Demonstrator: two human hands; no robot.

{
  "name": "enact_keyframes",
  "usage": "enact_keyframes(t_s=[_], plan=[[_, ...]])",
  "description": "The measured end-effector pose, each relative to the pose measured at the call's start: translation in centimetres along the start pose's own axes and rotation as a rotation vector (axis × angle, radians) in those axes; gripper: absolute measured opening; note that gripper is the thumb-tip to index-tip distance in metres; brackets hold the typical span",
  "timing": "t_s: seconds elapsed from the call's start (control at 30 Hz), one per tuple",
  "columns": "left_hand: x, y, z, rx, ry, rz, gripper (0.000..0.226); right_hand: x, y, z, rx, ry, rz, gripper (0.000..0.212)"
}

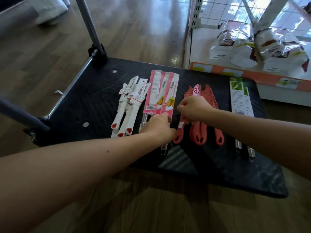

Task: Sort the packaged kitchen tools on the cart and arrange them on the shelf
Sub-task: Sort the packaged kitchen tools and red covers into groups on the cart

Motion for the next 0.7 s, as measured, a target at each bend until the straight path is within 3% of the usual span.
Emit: enact_keyframes(t_s=[0.13, 0.37, 0.7], plan=[[-0.6, 0.4, -2.7, -0.115, -0.015, -0.025, 0.029, 3.5, -1.1, -3.9, -0.046, -0.072, -0.185, 0.026], [-3.8, 1.3, -7.3, -0.227, 0.014, 0.006, 0.028, 7.4, -4.0, -12.5, -0.218, -0.051, -0.296, 0.026], [-11.7, 2.0, -11.3, -0.237, 0.135, 0.175, 0.029, 6.7, -5.6, -19.9, -0.323, -0.22, -0.126, 0.036]])
Point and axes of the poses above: each hand's wrist, its own y-axis towards the middle knuckle, its own x-axis out of the back of the hand, z = x × y, the point moved 9 cm from there along y, towards the middle knuckle, and after that the axes turned 13 degrees about -y, right-handed, at the moved point
